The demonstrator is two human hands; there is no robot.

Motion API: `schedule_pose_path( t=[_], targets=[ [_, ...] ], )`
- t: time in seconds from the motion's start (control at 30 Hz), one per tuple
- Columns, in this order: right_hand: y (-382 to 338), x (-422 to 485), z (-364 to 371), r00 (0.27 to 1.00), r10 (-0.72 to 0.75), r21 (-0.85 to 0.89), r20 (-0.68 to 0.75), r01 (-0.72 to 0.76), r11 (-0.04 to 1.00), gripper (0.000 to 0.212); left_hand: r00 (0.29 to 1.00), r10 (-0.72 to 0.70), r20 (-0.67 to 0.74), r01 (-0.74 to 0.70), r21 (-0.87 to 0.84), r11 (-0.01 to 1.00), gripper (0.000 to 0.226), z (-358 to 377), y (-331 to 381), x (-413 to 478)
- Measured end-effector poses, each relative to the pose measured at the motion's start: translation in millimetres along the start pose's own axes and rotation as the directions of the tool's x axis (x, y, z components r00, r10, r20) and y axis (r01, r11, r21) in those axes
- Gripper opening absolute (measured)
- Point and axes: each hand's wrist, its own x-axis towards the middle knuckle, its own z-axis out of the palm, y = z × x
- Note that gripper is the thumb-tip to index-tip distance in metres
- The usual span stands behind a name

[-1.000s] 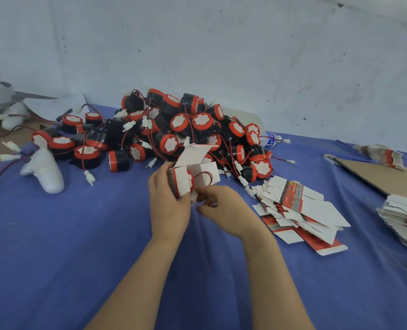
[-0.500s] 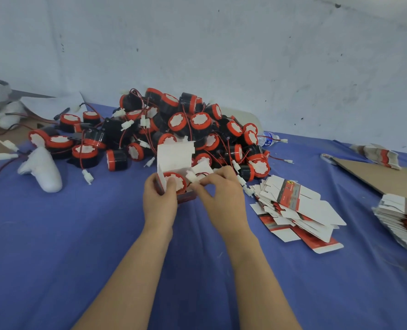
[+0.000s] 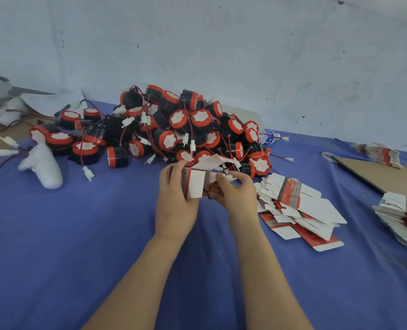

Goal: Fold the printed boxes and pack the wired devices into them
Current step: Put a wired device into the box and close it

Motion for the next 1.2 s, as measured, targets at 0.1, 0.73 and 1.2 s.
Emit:
schedule_pose_path(
  t=[0.1, 0.73, 1.2],
  targets=[
    [1.1, 0.9, 0.7, 0.995, 0.086, 0.227, -0.055, -0.072, 0.971, 0.022, 0.999, 0.038, 0.006, -0.038, -0.022, 0.999, 0.058, 0.8, 2.3, -0.3],
    [12.4, 0.5, 5.8, 0.789, -0.611, -0.761, -0.058, 0.361, 0.538, 0.019, 0.952, -0.296, 0.084, 0.307, -0.228, 0.924, 0.016, 5.0, 8.9, -3.2],
    [8.7, -9.7, 10.0, 0.933, -0.344, -0.609, 0.106, 0.335, 0.719, 0.008, 0.95, -0.311, -0.02, 0.302, -0.198, 0.933, 0.023, 3.0, 5.4, -0.9]
  ],
)
